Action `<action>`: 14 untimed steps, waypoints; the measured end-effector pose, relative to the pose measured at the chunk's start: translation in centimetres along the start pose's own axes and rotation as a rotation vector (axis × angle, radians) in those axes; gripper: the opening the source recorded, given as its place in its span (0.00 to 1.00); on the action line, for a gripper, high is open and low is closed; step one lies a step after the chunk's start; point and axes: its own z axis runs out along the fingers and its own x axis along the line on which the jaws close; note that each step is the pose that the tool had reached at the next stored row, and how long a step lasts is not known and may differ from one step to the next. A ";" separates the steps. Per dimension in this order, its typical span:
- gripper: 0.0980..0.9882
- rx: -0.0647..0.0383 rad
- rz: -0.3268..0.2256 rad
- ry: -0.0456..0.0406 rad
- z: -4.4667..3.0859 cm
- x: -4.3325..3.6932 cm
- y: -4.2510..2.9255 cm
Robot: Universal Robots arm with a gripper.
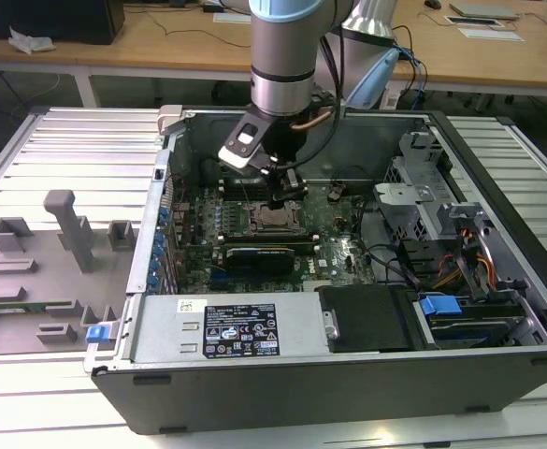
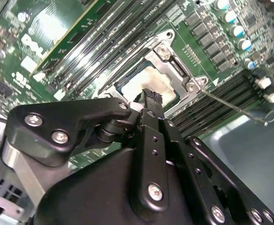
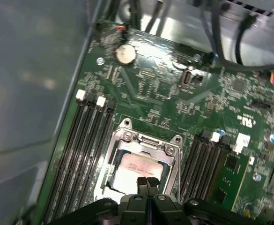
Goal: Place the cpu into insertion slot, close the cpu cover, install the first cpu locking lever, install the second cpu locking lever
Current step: 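Close the cpu cover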
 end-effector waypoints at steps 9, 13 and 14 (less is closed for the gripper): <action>0.01 -0.001 -0.206 0.0002 0.00 0.00 0.00; 0.01 -0.001 -0.327 0.0015 0.00 0.00 0.00; 0.01 -0.002 -0.357 0.0018 0.00 0.00 0.00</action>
